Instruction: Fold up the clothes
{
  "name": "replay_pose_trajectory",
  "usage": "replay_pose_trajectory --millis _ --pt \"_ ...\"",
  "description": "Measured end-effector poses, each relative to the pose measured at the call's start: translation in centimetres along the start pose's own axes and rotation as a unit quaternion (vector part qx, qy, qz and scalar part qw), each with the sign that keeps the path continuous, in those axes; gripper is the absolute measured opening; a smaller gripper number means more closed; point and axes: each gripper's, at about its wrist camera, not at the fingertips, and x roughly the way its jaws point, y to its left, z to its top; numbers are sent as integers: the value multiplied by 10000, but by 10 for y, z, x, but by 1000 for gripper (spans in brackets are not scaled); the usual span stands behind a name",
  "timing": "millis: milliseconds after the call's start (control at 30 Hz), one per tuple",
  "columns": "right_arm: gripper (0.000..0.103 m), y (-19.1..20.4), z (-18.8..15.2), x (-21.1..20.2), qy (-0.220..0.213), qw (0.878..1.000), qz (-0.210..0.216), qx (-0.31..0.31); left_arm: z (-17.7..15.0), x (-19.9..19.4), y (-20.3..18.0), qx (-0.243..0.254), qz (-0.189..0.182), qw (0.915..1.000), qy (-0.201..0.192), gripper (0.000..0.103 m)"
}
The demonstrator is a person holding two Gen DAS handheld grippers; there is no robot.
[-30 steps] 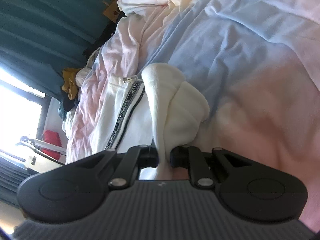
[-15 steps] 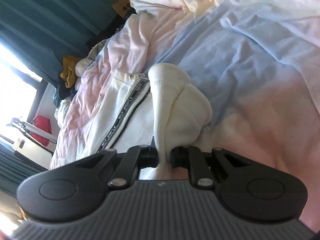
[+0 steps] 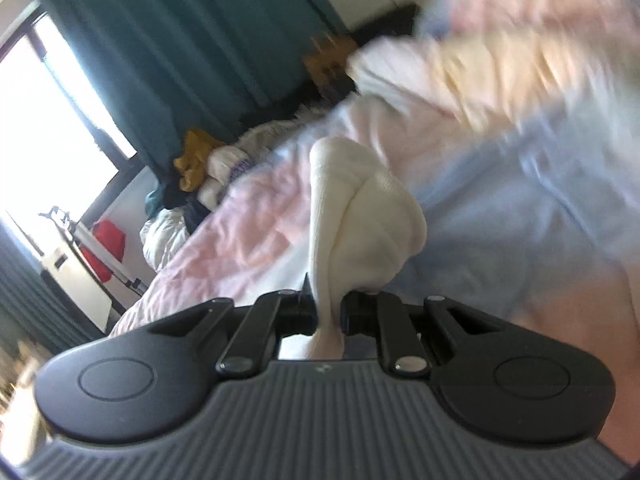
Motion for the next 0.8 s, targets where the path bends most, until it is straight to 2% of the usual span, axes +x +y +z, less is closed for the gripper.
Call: replay_pose_trajectory --millis 200,267,367,467,567,667,767,800 --pt "14 82 10 -30 -553 9927 375 -1005 5 -9 7 -131 -213 9996 -102 50" --pt "14 119 6 -45 -744 9842 610 -1486 10 -20 14 -285 -355 9985 -306 50" --pt "14 176 -9 -70 -989 9633 1030 -2273 16 -39 27 -593 -581 9944 -653 50" --pt "14 225 -47 -93 -1101 9331 1474 -3089 20 -60 52 -1184 -901 9833 -1045 50" --pt "14 257 -107 -107 -962 9012 1861 -3795 20 -70 85 -1990 -1377 9628 -1204 51" --pt "13 268 -181 -106 -478 8666 2134 -4486 15 -67 101 -2299 -1778 9515 -1005 57" --pt "13 261 -255 -88 330 8184 2187 -5304 11 -64 116 -2552 -2153 9394 -783 60" --pt "13 258 -270 -83 479 8063 2138 -5494 10 -61 116 -2578 -2170 9392 -664 60"
